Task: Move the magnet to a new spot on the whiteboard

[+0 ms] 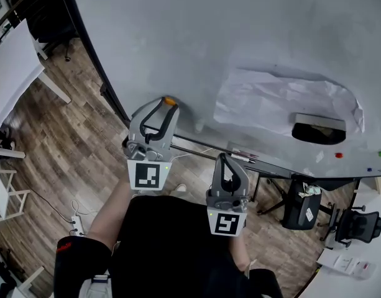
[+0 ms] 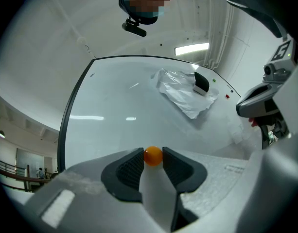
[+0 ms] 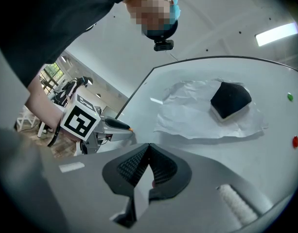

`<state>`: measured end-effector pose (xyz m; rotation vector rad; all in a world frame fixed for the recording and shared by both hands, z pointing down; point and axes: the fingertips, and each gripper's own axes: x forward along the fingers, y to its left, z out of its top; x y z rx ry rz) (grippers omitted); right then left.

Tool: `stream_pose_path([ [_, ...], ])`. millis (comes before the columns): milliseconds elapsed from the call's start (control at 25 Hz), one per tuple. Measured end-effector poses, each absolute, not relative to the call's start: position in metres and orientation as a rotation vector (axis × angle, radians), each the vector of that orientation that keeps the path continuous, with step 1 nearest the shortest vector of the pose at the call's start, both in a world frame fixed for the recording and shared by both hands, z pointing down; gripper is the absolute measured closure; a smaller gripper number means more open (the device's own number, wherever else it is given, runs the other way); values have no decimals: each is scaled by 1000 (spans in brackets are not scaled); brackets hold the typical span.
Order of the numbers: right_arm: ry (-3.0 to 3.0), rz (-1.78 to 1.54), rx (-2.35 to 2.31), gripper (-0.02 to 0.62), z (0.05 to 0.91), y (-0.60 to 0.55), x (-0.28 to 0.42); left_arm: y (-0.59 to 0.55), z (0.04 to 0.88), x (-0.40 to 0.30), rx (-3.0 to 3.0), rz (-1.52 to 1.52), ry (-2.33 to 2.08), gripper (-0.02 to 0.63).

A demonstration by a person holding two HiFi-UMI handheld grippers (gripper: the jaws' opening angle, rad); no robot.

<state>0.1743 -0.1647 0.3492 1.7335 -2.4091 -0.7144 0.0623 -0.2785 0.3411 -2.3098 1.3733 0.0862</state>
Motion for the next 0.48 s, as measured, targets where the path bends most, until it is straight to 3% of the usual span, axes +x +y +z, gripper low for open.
stream_pose_path([
  [480,-2390,-700,1753,594,351,-166,178,-283,341,66,-2316,95,1365,476],
])
